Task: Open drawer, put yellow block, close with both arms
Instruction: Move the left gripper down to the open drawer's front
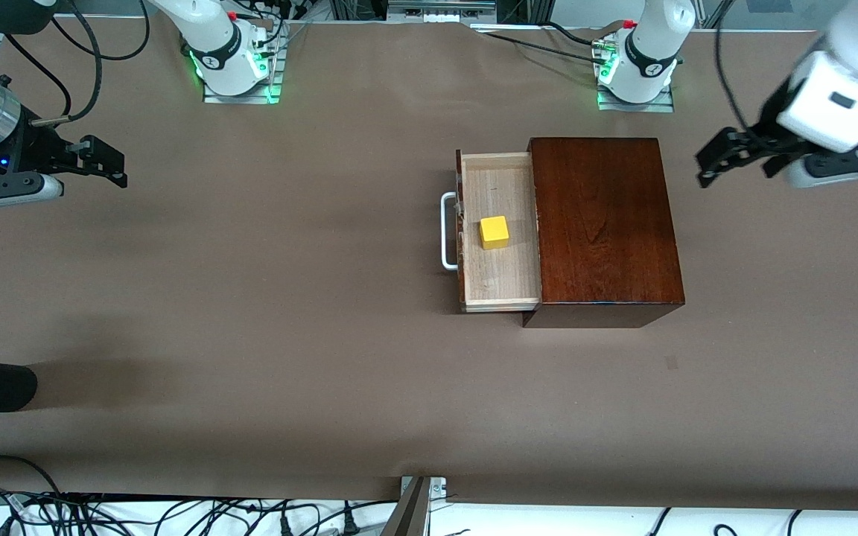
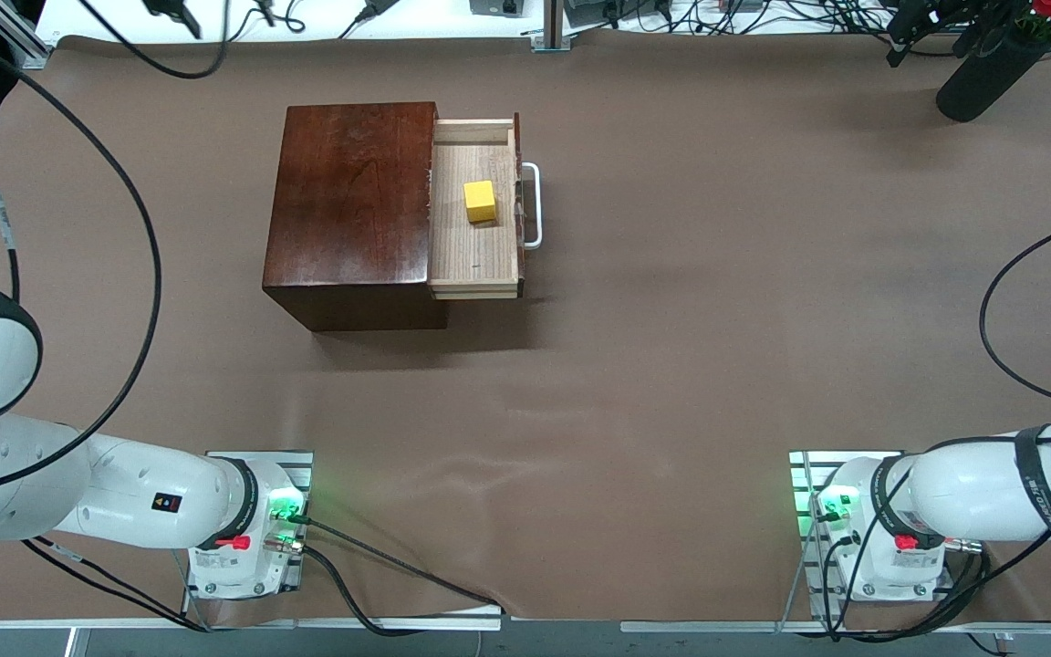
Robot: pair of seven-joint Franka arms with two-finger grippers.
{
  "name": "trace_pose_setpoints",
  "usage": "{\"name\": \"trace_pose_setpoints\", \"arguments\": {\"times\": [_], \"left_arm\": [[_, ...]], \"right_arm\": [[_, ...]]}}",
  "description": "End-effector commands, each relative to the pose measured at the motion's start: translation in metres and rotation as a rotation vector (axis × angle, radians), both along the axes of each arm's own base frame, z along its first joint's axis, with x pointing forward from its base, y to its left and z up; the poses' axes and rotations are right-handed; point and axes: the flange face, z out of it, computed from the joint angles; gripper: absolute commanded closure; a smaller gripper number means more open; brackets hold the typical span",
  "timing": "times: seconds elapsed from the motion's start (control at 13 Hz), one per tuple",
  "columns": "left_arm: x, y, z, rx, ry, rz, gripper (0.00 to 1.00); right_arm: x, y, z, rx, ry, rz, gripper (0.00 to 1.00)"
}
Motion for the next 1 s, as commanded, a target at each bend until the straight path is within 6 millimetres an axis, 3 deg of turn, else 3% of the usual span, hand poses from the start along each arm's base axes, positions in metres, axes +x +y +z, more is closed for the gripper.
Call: {"name": "trace_pose_setpoints", "arguments": {"times": [0.0,0.31,0.92], "left_arm": [[0.006,-0.053,-0.027,-0.004,0.048,0.074,0.00],[0.016,-0.142,-0.076,0.005,0.070,0.226,0.00],[-0.014,-0.315,-0.154,-0.043,0.073,0.572,0.00]], "right_arm": [[0.001,0.000,0.005,0.013,0.002,0.012,0.00],[0.001,0.000,0.004,0.017,0.005,0.012,0.00],[0.001,0.000,0.004,0.017,0.005,0.010,0.00]]}}
